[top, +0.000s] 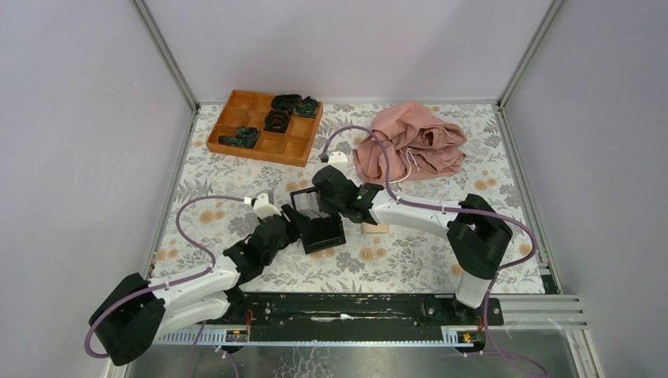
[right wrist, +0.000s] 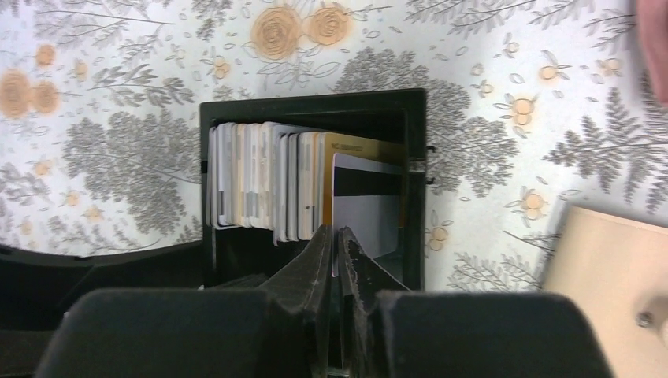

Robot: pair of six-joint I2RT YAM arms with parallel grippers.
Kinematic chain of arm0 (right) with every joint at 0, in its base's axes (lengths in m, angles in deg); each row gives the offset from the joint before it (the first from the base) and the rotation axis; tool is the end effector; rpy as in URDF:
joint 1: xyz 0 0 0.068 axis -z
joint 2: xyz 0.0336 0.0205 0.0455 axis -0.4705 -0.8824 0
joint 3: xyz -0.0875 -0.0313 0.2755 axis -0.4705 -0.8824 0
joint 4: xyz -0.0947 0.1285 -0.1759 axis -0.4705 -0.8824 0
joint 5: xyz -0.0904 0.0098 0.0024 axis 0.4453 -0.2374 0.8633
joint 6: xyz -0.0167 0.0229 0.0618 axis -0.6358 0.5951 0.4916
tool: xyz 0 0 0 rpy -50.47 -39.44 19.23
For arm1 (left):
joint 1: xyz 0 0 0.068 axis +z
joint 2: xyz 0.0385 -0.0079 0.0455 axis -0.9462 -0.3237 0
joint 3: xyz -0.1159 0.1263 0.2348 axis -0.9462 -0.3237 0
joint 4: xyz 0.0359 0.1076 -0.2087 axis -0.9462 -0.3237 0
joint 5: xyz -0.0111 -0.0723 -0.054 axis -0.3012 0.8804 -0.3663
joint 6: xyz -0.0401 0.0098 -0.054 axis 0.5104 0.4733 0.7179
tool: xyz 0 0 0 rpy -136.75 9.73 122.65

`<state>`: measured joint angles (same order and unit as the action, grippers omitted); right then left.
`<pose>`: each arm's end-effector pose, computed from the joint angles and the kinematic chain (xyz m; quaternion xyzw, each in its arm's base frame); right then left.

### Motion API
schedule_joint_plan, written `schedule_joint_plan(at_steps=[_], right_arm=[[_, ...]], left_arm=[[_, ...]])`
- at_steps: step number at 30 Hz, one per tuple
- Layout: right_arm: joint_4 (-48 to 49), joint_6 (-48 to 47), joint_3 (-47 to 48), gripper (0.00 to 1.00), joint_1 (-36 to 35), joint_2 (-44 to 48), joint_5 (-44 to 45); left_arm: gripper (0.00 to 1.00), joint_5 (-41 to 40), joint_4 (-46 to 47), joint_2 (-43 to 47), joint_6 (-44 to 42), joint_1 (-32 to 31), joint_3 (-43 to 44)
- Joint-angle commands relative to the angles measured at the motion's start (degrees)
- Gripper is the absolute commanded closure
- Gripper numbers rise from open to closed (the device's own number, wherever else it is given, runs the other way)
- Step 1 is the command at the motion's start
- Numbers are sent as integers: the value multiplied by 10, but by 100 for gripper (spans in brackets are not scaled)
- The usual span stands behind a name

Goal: Put the credit cards into the card holder
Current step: Pick up the credit card from the storage box.

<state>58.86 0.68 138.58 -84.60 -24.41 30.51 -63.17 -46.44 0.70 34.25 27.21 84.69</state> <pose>0.2324 0.3220 0.2544 -0.0892 0.8837 0.2243 0.4010 0.1367 -0.1013 0.1785 -0.1622 0.8364 -0.2469 0.4616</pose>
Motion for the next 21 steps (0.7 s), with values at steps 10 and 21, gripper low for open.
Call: schedule_joint_plan(at_steps=[10,21], right_arm=[[-54,-84,40,100,-20,10,141],[-36,-142,44,100,-29,60,138]], left_arm=[[29,-20,-53,61,5,-3,17],[22,-55,-167,165,-1,-3,65]])
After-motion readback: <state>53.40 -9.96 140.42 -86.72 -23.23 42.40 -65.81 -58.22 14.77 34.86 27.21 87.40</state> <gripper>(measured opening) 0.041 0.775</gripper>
